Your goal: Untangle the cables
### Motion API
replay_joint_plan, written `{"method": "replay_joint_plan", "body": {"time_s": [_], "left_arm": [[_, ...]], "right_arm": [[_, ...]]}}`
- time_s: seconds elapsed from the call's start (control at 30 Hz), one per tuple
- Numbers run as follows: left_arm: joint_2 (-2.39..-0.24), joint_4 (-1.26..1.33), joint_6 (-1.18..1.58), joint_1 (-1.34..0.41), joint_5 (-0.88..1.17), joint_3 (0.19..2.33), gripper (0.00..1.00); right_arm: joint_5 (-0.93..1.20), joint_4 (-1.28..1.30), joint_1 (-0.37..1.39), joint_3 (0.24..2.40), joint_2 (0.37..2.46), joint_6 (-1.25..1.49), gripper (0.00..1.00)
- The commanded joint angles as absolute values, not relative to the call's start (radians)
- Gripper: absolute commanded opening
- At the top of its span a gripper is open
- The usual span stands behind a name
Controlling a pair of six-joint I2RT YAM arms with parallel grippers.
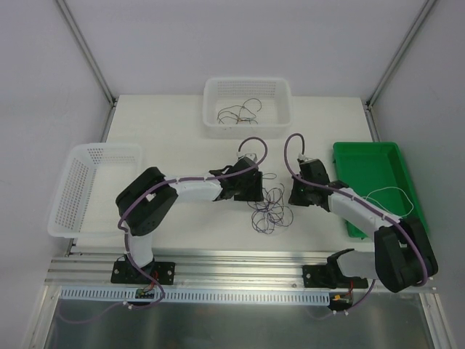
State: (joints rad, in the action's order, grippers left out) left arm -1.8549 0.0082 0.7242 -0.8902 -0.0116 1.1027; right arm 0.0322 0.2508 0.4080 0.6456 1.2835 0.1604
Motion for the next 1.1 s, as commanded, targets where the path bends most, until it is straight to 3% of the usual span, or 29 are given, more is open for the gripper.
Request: {"method": "replay_joint_plan", "body": {"time_s": [0.0, 0.1, 0.2, 0.43, 0.73, 0.93, 1.07], "left_arm": [[-1.881, 0.021, 0.747, -0.907, -0.052, 1.131, 0.49], [-1.862, 0.020, 0.749, -0.907, -0.086, 1.095, 0.12], [-1.813, 0.008, 0.716, -0.902, -0.164, 1.060, 0.00], [-1.564, -0.104, 0.637, -0.825, -0.343, 0.911, 0.00], [-1.283, -0.160, 0.577, -0.677, -0.405, 0.744, 0.00], [-1.259, -0.164, 0.571, -0.601, -0.391, 0.670, 0.00], [-1.285, -0.166, 0.571, -0.578, -0.400, 0.649, 0.00]], "right_arm": [[0.008, 0.253, 0.436, 0.657, 1.238, 0.160, 0.01], [-0.024, 0.293, 0.445, 0.669, 1.185, 0.156, 0.01], [-0.069, 0.342, 0.446, 0.690, 1.129, 0.143, 0.01], [-0.204, 0.556, 0.446, 0.799, 0.895, 0.104, 0.01], [-0.253, 0.670, 0.445, 0.945, 0.712, 0.094, 0.01], [-0.296, 0.706, 0.445, 1.041, 0.672, 0.071, 0.01], [-0.342, 0.771, 0.446, 1.224, 0.692, 0.022, 0.01]]}}
